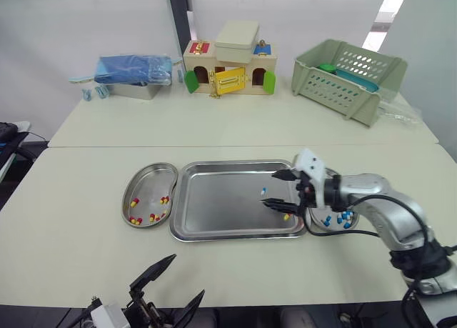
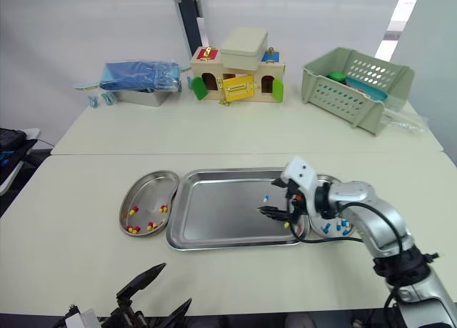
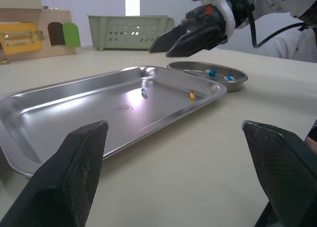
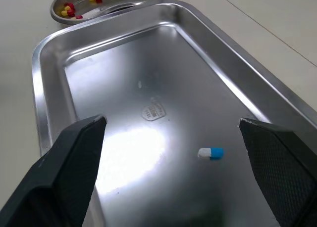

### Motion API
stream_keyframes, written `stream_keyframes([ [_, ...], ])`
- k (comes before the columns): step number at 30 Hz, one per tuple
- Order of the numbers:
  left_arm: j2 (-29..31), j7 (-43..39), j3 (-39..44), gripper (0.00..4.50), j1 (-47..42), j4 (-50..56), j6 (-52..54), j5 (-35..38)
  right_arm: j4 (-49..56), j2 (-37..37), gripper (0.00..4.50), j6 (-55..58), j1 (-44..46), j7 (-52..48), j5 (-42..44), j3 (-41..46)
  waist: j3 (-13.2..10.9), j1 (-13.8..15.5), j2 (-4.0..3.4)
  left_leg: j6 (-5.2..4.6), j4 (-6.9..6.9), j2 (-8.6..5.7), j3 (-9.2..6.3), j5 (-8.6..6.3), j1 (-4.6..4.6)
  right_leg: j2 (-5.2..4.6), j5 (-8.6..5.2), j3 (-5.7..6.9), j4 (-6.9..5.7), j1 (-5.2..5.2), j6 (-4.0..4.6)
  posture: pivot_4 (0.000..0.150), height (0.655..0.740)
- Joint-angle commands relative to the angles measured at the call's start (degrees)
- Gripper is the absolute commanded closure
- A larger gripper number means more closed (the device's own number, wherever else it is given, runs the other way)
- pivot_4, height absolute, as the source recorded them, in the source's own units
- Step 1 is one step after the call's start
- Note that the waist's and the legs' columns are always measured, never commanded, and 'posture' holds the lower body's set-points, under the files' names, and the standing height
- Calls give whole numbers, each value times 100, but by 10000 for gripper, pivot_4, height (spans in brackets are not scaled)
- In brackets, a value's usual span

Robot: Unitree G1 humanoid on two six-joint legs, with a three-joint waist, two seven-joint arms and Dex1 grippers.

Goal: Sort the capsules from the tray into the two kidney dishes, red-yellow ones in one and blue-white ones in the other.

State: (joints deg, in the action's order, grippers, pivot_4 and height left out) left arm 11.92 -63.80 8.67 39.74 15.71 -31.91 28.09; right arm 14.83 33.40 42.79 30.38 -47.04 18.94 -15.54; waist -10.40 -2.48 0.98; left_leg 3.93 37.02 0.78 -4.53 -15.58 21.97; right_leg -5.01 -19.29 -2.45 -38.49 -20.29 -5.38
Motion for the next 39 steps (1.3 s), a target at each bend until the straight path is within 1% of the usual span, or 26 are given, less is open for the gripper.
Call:
stream_keyframes([
  [1, -42, 173, -183, 164, 44, 9, -252, -8, -234, -301, 0, -235, 211, 283, -412, -300, 0, -13, 0, 0, 0, 0, 0, 0, 0, 0, 0, 0, 0, 0, 0, 1500, 7400],
  [5, 41, 310, -280, 164, 40, -47, -384, -38, -768, -495, 0, -515, 364, 392, -828, -519, 0, -44, 0, 0, 0, 0, -1, 0, -1, 0, 0, 0, -3, -1, 0, 1500, 7400],
  [10, 147, 470, -337, 164, 27, -111, -469, -53, -1239, -646, 0, -715, 514, 414, -1096, -571, 0, -56, 0, 0, -1, 0, -3, 0, -2, 0, 0, 2, -5, -2, 0, 1500, 7400],
  [13, 209, 539, -357, 0, 14, -144, -522, -48, -1378, -754, 6175, -712, 530, 419, -1191, -554, 0, -58, 0, 0, -1, 0, -5, 0, -2, 1, 0, 3, -8, -3, 1, 1500, 7400],
  [15, 241, 569, -364, 0, 3, -160, -541, -32, -1397, -808, 12683, -718, 524, 399, -1220, -548, 0, -58, 0, 0, -1, 1, -7, 0, -2, 2, -1, 5, -10, -3, 1, 1500, 7400],
  [20, 334, 624, -383, 0, 8, -190, -583, -17, -1418, -890, 12683, -602, 472, 409, -1335, -568, 0, -57, 0, 0, 0, 1, -8, 0, -3, 2, -1, 5, -11, -3, 1, 1500, 7400],
  [23, 399, 630, -367, 0, -25, -251, -627, -7, -1492, -803, 12683, -464, 420, 369, -1510, -688, 0, -55, 0, 0, 0, 1, -8, 0, -3, 2, 0, 6, -11, -3, 1, 1500, 7400],
  [28, 464, 652, -358, 0, -71, -319, -649, 37, -1470, -818, 12683, -283, 386, 376, -1562, -701, 1, -52, 0, 0, 0, 1, -10, 0, -5, 2, -1, 7, -13, -1, 1, 1500, 7400],
  [31, 484, 657, -361, 0, -80, -341, -681, 30, -1445, -840, 18812, -200, 375, 366, -1571, -704, 3, -51, 0, 0, 0, 1, -10, 0, -7, 2, -1, 7, -13, 0, 1, 1500, 7400],
  [37, 545, 710, -369, 0, -87, -373, -733, 23, -1410, -861, 36005, -104, 342, 385, -1620, -717, 5, -51, 1, 0, 0, 1, -10, 0, -8, 3, -1, 7, -13, 1, 1, 1500, 7400],
  [38, 557, 708, -374, 0, -83, -376, -737, 19, -1406, -861, 37769, -100, 335, 385, -1620, -719, 5, -51, 1, 0, 0, 1, -10, 0, -8, 3, -1, 7, -13, 1, 1, 1500, 7400],
  [39, 570, 706, -377, 0, -87, -382, -735, 19, -1402, -863, 37769, -100, 329, 387, -1620, -718, 5, -51, 1, 0, -1, 1, -10, 0, -8, 3, -1, 7, -13, 1, 1, 1500, 7400],
])
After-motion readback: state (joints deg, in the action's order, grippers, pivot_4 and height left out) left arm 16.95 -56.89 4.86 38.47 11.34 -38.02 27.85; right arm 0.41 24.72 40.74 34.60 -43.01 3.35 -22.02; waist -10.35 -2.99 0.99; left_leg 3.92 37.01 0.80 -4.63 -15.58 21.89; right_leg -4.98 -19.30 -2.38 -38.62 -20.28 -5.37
